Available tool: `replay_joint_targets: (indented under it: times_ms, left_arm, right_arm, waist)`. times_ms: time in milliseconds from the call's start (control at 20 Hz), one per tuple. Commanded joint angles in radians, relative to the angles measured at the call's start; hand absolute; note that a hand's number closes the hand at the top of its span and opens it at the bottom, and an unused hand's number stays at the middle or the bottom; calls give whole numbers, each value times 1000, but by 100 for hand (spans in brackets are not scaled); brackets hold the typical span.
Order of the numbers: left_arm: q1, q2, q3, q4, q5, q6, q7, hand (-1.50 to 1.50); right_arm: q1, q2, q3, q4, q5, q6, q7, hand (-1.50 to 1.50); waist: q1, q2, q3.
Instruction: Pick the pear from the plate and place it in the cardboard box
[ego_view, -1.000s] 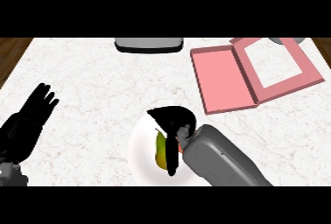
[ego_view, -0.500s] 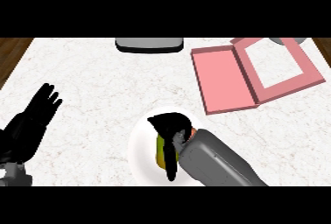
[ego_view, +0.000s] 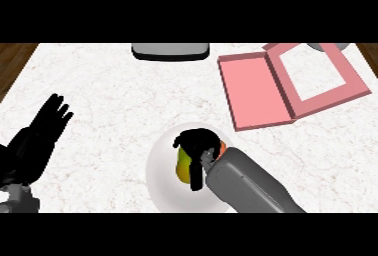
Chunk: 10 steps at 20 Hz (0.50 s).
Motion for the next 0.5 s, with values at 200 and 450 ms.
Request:
replay_joint_targets:
  times_ms: [200, 450]
  left_arm:
    - [24, -18, 19, 9, -34, -4, -41, 0]
    - [10, 24, 74, 11, 37, -70, -4, 0]
  right_arm:
    - [44, -1, -17, -56, 90, -18, -111, 150]
    - [66, 5, 34, 15, 130, -83, -185, 150]
  waist:
    - [-5, 1, 0]
    - [-2, 1, 0]
